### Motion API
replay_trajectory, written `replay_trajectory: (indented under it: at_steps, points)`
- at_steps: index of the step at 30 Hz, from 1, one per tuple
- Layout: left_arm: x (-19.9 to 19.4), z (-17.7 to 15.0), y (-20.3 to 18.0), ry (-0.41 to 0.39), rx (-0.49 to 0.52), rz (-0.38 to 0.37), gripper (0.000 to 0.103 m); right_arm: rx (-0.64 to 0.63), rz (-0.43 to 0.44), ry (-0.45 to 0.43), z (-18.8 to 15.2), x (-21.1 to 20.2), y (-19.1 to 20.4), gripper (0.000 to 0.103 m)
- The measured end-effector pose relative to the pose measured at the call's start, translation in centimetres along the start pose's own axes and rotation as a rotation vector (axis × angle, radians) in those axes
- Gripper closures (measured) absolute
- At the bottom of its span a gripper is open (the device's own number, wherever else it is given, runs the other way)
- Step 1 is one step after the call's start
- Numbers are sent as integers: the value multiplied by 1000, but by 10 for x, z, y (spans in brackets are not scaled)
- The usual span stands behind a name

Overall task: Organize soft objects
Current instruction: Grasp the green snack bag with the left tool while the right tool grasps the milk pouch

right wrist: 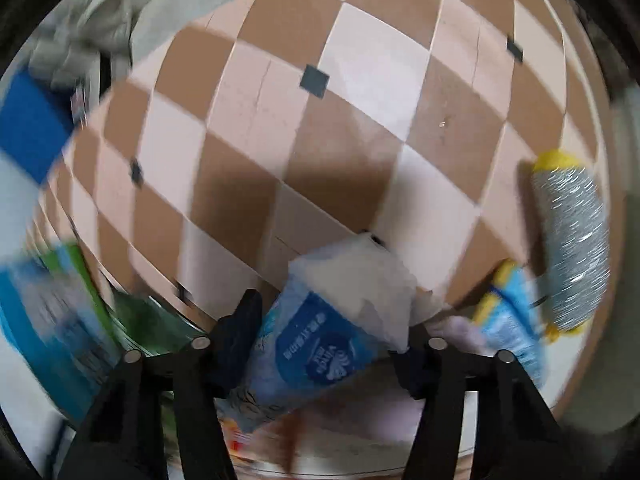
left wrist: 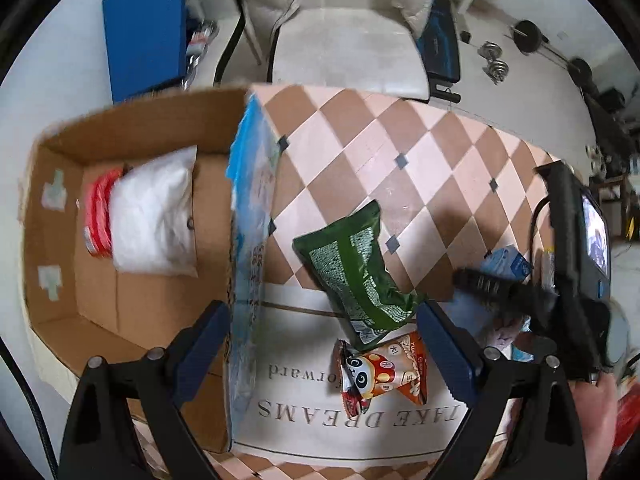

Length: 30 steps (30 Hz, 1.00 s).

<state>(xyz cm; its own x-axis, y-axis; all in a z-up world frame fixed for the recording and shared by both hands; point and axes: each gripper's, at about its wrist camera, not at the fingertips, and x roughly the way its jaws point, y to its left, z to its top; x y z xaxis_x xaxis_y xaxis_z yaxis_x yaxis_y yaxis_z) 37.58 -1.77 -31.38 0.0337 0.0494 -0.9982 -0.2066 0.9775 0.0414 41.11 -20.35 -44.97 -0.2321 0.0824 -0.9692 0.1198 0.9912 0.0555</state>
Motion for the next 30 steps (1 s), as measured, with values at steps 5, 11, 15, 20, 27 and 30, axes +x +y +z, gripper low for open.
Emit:
replay_trajectory:
  at_steps: [5, 11, 15, 20, 27, 30]
  points:
    - [-17, -12, -23, -111, 74, 74, 8, -64, -35, -14, -11, 6, -19, 43]
    - [36, -1, -47, 68, 40, -41, 8, -63, -24, -14, -23, 11, -46, 41]
    - [80, 11, -44, 192, -39, -66, 8, -73, -11, -8, -32, 10, -57, 41]
    - [115, 26, -37, 275, -76, -27, 8, -55, 19, -16, -32, 2, -69, 41]
    - [139, 41, -23, 316, -132, -47, 27, 6, 53, 7, -24, 3, -85, 41]
    - [124, 43, -35, 252, -39, -45, 67, 54, 89, 26, -18, 10, -85, 41]
